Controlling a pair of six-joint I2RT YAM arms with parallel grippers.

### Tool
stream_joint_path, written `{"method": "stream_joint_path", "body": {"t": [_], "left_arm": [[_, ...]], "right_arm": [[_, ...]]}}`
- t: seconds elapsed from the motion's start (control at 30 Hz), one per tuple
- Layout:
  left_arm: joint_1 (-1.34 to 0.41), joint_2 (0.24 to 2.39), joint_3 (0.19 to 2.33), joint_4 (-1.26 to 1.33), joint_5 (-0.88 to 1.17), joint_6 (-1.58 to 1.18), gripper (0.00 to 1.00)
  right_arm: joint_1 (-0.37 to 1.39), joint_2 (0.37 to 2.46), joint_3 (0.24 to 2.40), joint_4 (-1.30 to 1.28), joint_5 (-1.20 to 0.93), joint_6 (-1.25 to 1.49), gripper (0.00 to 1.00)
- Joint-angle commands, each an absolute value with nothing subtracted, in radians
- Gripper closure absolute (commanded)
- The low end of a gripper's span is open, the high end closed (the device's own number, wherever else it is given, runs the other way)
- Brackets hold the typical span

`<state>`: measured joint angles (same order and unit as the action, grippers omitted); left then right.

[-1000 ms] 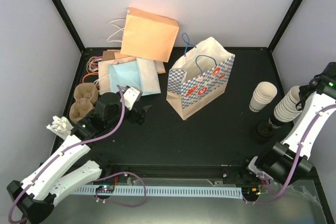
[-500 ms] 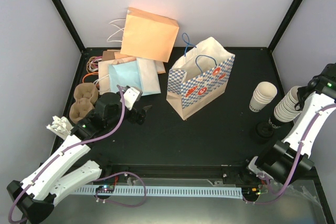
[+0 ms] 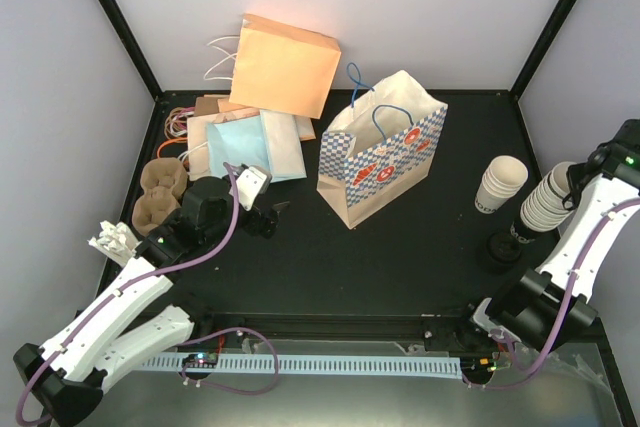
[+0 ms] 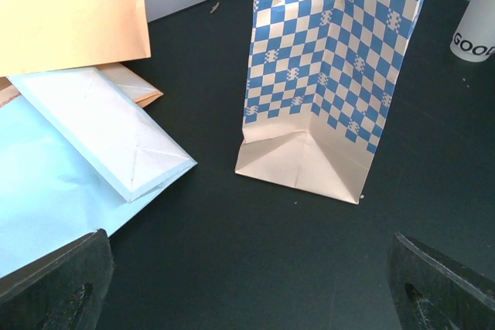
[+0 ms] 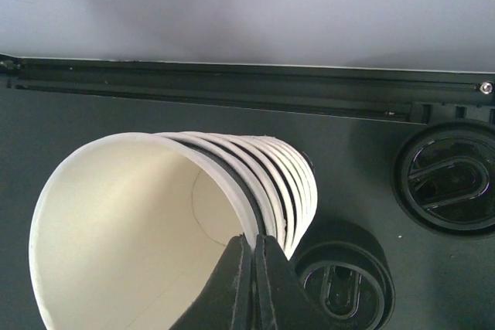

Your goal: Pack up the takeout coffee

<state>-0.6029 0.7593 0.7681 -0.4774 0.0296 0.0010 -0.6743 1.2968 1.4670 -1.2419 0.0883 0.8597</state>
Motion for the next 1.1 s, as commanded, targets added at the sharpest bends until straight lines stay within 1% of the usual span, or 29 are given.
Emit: {"method": "stream_joint_path", "body": {"t": [0.0,0.3,0.5,0.67,0.77,0.83,0.9,0.97,1.07], "left_arm": [[-0.596,0.753,0.773,-0.459,0.036,0.005,0.01],[-0.597,0.75,0.771,-0.459,0.036,0.005,0.01],[-0.597,0.752,0.772,-0.459,0.04,0.005,0.01],[-0.595,0.753,0.772,-0.461,0.043,0.005,0.01],[-0.595,0.753,0.772,-0.46,0.04,0.007,0.01],[-0.596,0.757,0.773,-0.46,0.041,0.007,0.01],[-0.596,0.759,0.773,-0.462,0.039,0.008,0.01],[-0.596,0.762,0.773,-0.463,0.037,0.009,0.01],[-0.595,0.765,0.776,-0.468,0.028,0.011,0.01]], "right_arm": [[-0.678,1.282,1.535,-1.258,0.056,0.872,0.99],[-0.677,1.295,1.66,-1.313,0.043,0.87,0.99],[-0.677,1.336,1.85,-1.407,0.045,0.849,0.99],[-0.675,1.319,1.921,-1.4,-0.04,0.807,0.99],[-0.647,1.282,1.904,-1.344,-0.112,0.758,0.99],[-0.597,1.246,1.868,-1.293,-0.149,0.716,0.99],[-0.515,1.189,1.78,-1.215,-0.156,0.707,0.98],[-0.394,1.118,1.658,-1.147,-0.108,0.743,0.96],[-0.228,1.021,1.492,-1.086,-0.021,0.802,0.96]]}}
